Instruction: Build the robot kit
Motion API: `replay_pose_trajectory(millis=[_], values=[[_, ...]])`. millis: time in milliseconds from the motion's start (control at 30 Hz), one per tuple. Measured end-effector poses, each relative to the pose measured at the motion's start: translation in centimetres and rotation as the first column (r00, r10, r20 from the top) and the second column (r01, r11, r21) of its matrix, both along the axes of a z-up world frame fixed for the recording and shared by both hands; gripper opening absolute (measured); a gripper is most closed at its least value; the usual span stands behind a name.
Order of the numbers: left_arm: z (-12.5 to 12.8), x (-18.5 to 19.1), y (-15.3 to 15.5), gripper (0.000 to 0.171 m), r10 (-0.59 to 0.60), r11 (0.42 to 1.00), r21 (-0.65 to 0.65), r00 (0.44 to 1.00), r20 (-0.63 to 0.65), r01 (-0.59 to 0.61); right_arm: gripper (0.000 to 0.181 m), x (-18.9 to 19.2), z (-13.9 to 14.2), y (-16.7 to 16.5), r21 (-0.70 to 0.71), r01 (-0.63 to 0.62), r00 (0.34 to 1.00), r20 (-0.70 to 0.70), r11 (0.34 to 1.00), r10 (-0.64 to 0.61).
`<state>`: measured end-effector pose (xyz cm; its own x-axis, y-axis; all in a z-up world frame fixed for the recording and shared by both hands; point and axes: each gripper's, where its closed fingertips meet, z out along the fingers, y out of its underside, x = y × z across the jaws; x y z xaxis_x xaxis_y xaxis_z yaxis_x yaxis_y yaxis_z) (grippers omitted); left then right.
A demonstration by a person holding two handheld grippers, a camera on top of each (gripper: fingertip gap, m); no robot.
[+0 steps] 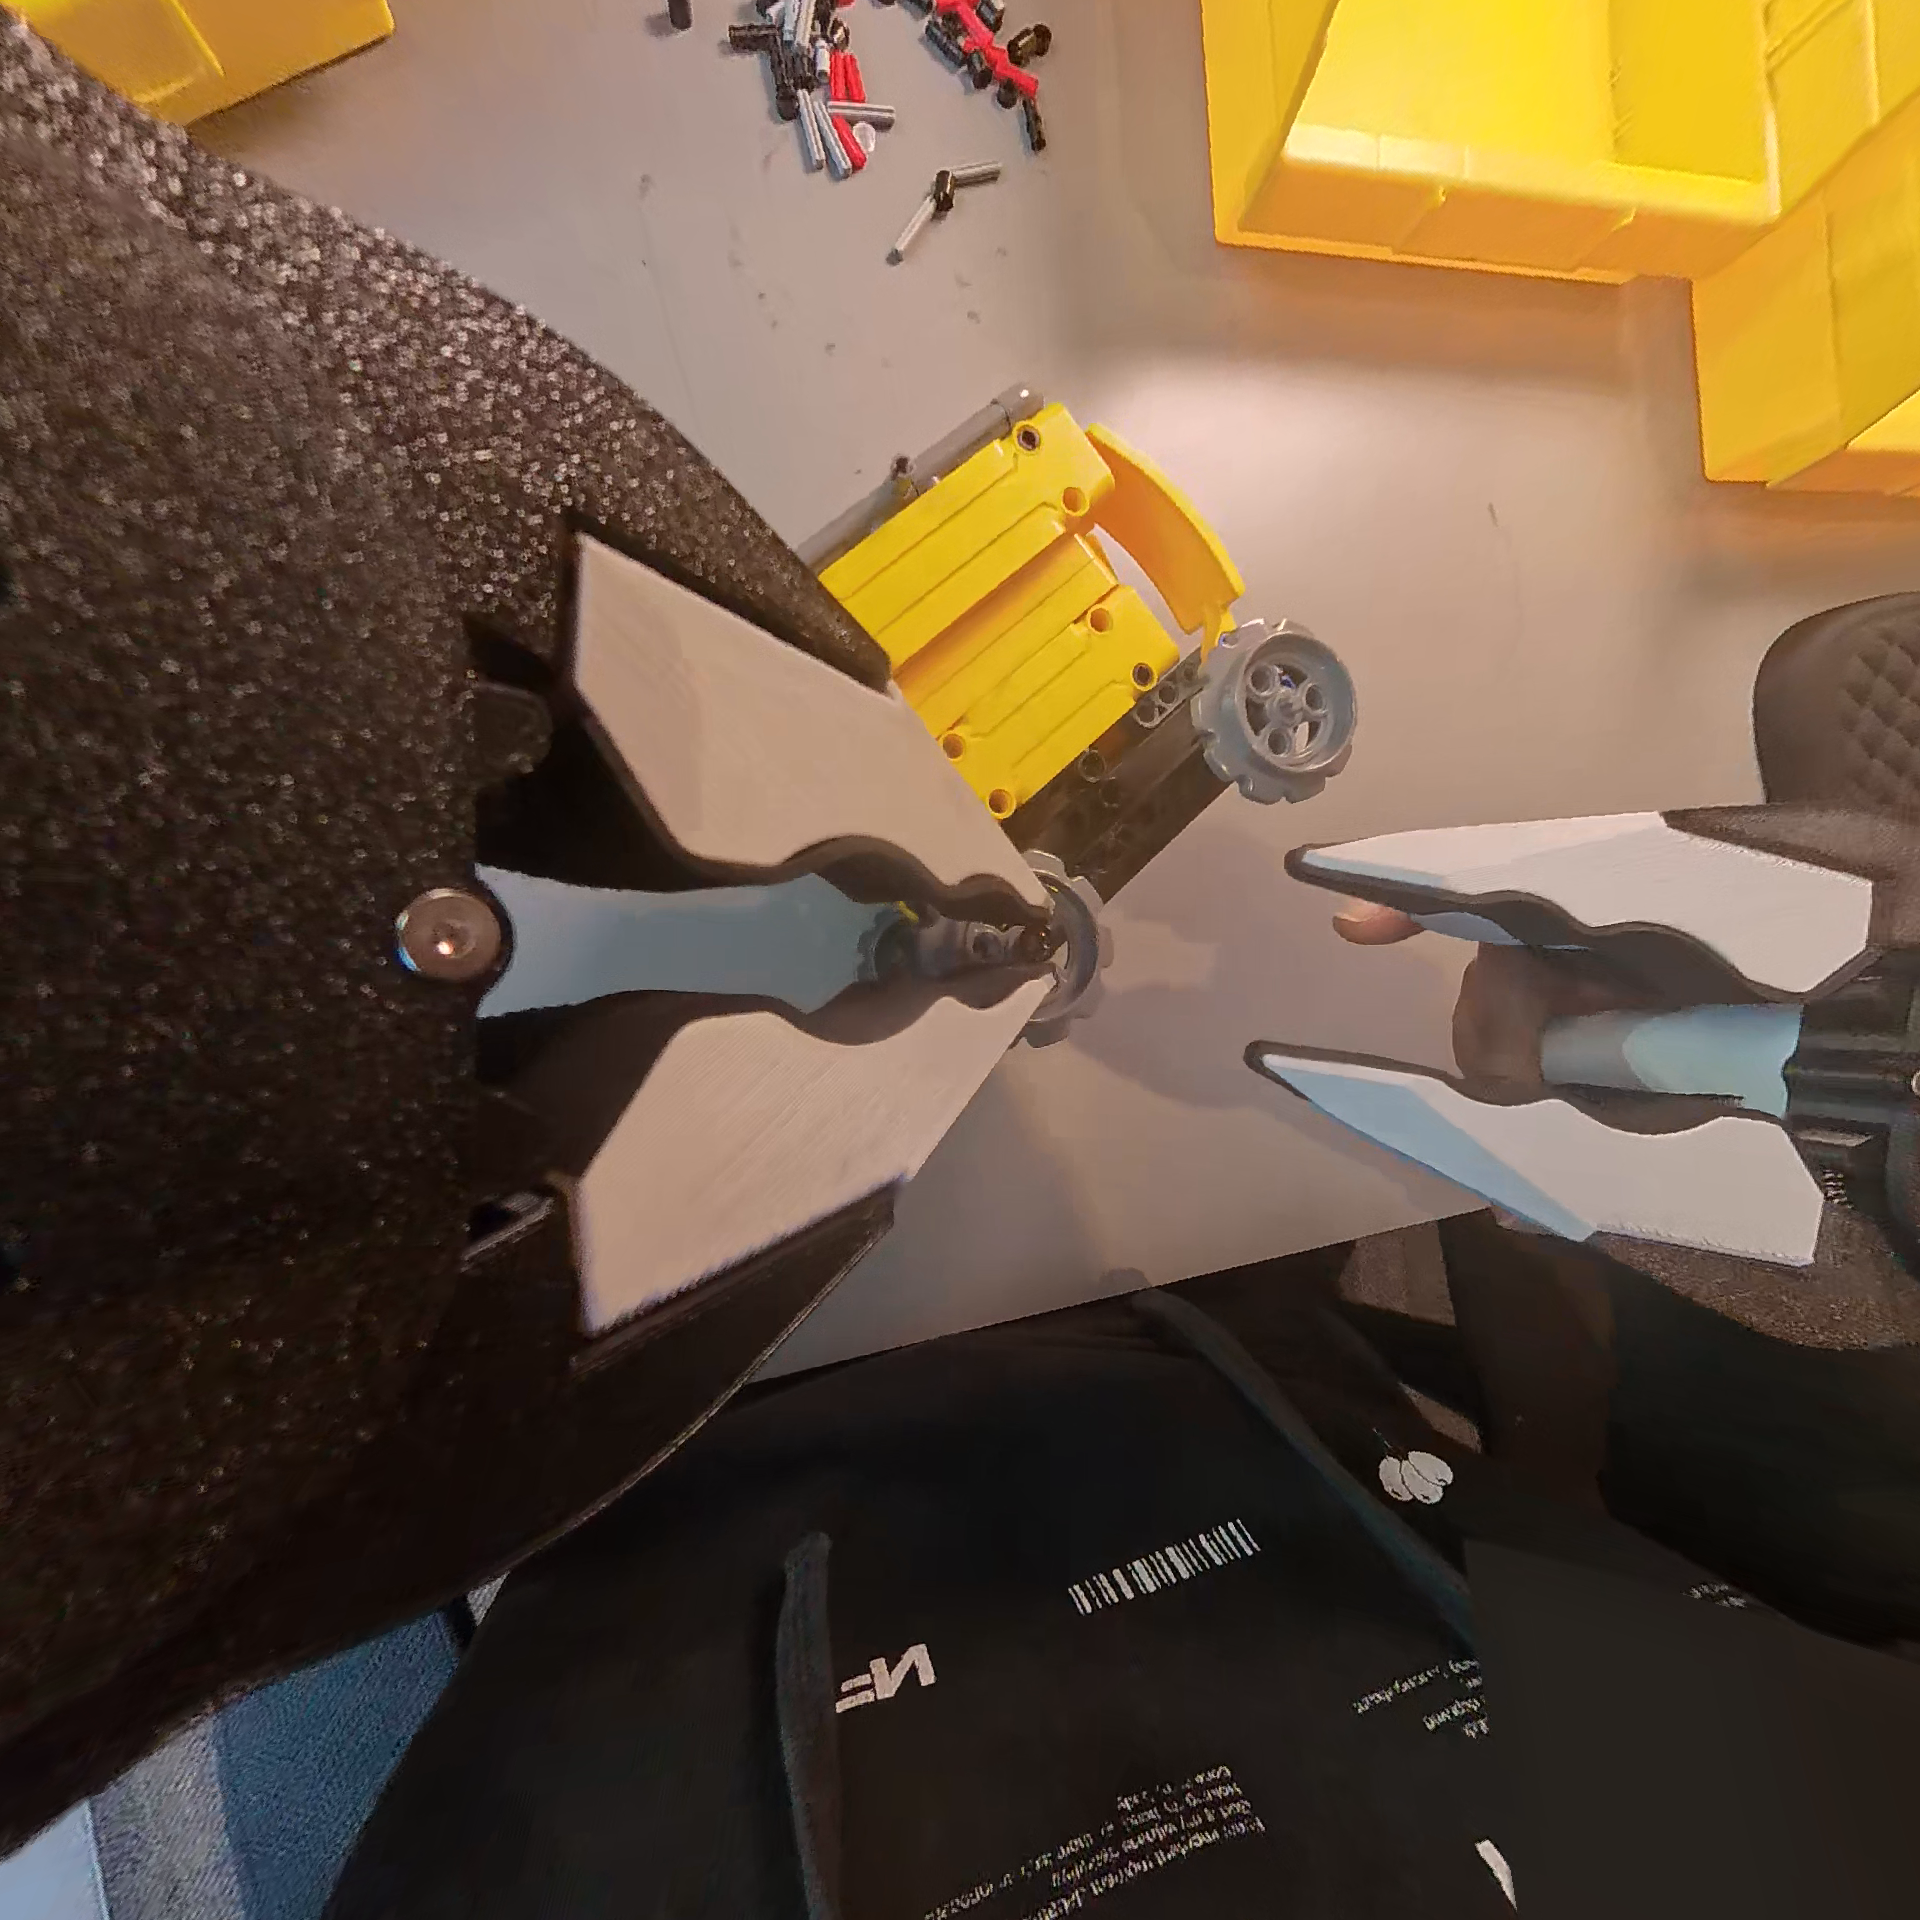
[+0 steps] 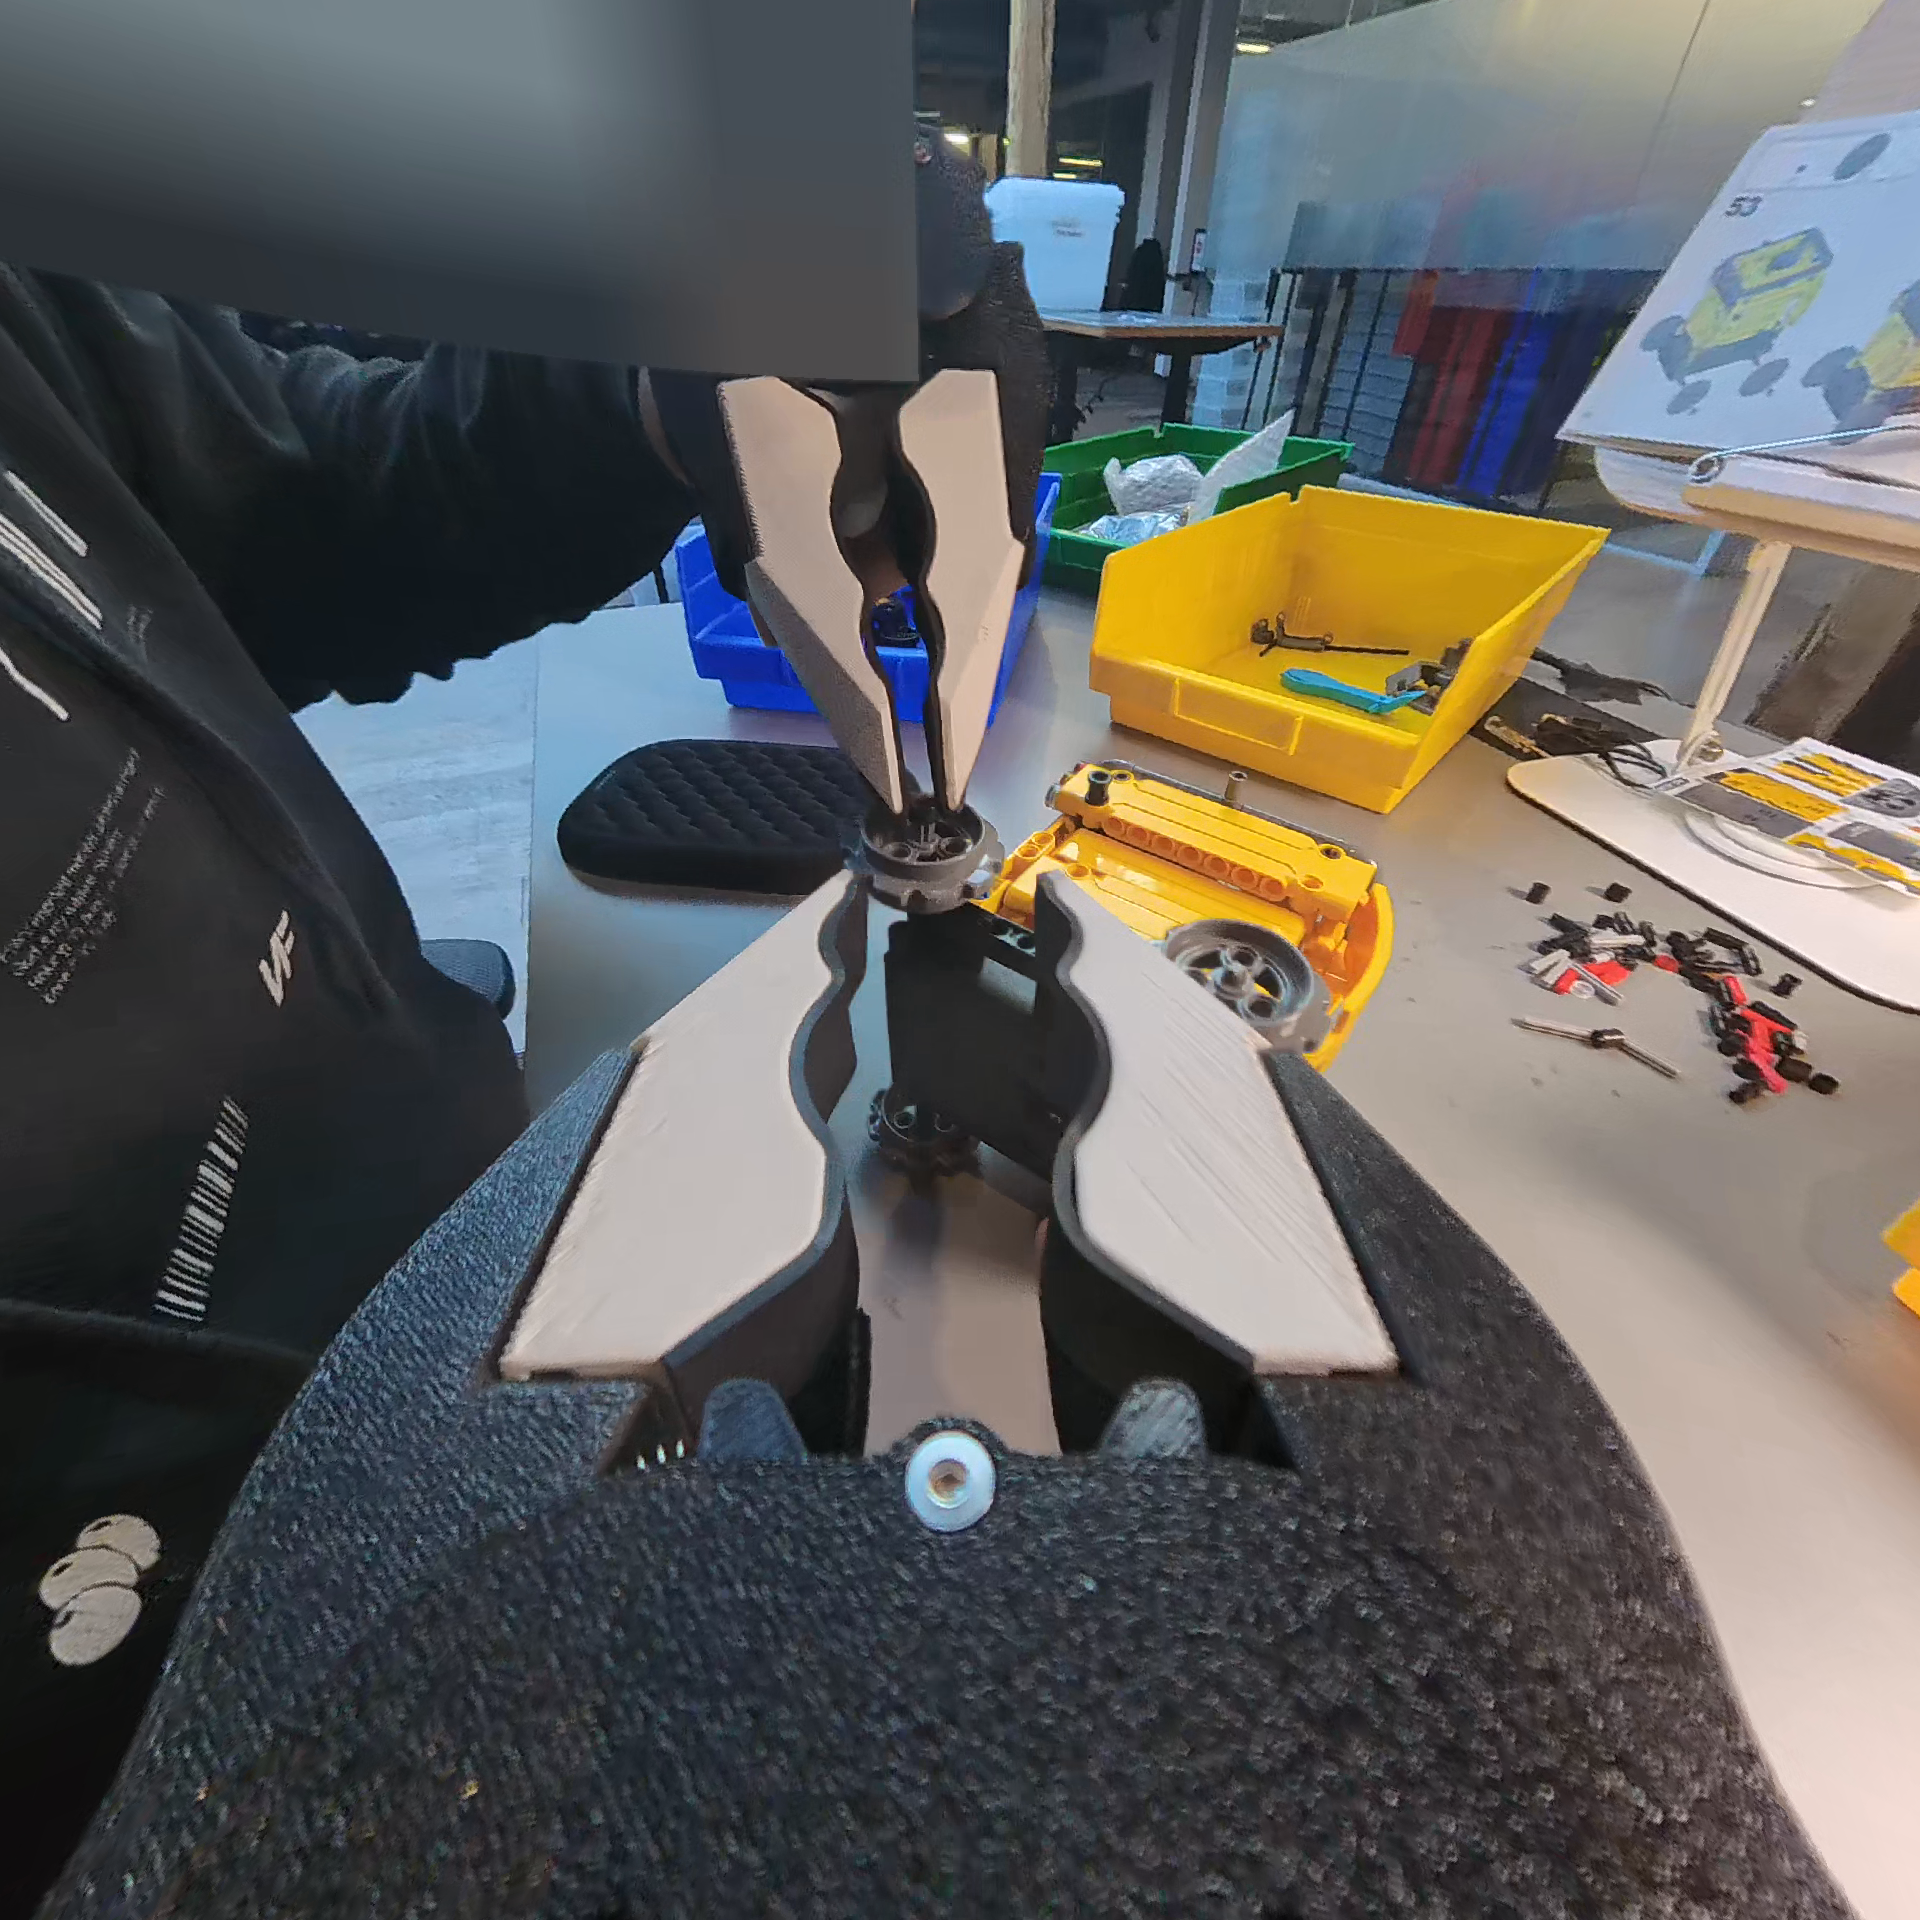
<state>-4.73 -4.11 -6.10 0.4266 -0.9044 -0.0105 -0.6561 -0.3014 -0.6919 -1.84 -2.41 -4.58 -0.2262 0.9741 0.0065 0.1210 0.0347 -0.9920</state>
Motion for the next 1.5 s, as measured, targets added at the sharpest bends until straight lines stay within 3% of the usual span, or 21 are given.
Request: replay_pose_trajectory(millis=[400,933,1367,1500], values=[[-0.3,0.6,-0.2,0.004,-0.070,0.996,-0.058,0.985,-0.157,0.062,0.014,-2.3,-1.4,-2.0,0.048,-0.050,0.998,0.044,0.998,0.048],[-0.5,0.5,-0.3,0.004,-0.150,0.976,-0.194,0.955,-0.255,0.102,0.015,-2.6,-1.5,-2.2,0.017,-0.067,0.996,0.056,0.998,0.066],[-0.8,0.5,-0.4,0.004,-0.233,0.960,-0.245,0.865,-0.445,0.132,0.015,-2.4,-1.6,-2.3,0.062,-0.049,0.995,0.086,0.997,0.043],[-0.8,-0.1,0.0,0.005,-0.214,0.967,-0.223,0.858,-0.467,0.120,0.014,-2.1,-0.5,-2.3,0.055,-0.038,0.999,0.024,0.998,0.037]])
